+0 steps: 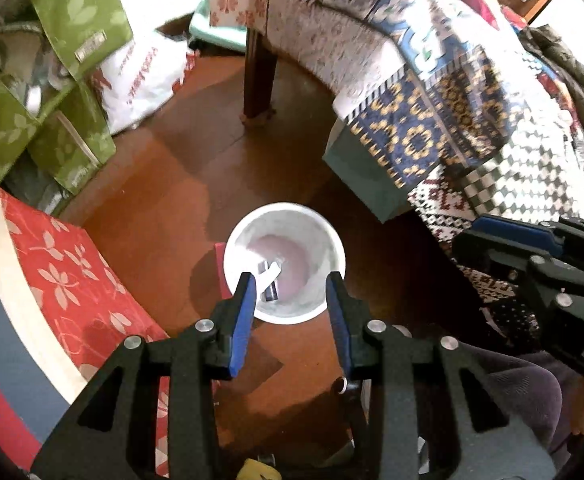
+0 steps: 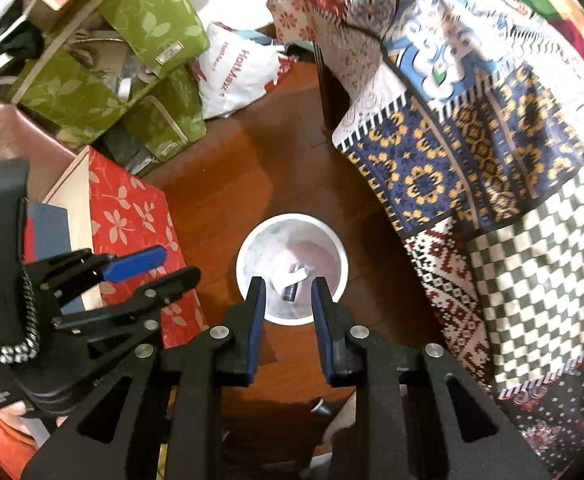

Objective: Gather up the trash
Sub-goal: 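Open both tools to drop the tube and bottle into the bin, then move both open tools back to the items on the quilt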

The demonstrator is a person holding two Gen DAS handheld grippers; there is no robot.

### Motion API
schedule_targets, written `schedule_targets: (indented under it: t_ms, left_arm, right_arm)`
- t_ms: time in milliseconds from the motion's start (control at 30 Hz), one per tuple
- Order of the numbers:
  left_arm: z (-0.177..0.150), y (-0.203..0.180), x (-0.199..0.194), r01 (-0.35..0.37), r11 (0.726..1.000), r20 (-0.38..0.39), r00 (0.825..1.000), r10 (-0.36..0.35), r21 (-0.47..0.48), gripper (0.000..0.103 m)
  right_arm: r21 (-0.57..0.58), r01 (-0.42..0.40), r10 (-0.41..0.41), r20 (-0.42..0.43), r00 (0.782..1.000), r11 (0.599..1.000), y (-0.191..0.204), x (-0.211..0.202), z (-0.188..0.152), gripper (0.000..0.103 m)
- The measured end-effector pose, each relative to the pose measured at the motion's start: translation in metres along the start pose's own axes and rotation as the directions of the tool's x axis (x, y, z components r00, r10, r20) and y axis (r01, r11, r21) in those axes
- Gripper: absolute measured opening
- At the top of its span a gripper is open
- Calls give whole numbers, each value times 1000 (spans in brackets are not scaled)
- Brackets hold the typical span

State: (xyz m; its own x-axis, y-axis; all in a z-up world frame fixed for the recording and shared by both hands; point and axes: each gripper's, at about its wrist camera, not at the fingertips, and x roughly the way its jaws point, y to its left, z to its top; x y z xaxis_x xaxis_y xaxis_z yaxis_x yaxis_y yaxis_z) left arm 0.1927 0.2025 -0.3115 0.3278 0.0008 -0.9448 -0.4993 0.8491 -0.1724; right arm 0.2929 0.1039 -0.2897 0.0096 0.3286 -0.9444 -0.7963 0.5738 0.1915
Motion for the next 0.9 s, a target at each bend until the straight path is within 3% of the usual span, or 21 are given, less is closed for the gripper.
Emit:
schedule_targets:
  t_ms: [233, 433, 600, 900]
  left_arm:
    - [-7, -17, -62, 12, 1000, 122, 992, -15, 20, 34]
    - [-18, -41, -122, 7, 998, 247, 969, -20, 56, 34]
    - [-27, -64, -167, 12, 996, 330, 943, -41, 89, 35]
    - [-41, -129, -230, 24, 980, 453, 884, -114, 200, 35]
  right_arm:
    - [-15, 34, -32, 125, 992, 999, 5, -59, -18, 21]
    - [14, 45, -47, 235, 971, 999, 3, -111, -36, 21]
    - [49, 67, -80, 342, 936, 997, -4, -160, -55, 21]
    - [120, 115, -160, 507, 847, 986, -25, -246, -93, 21]
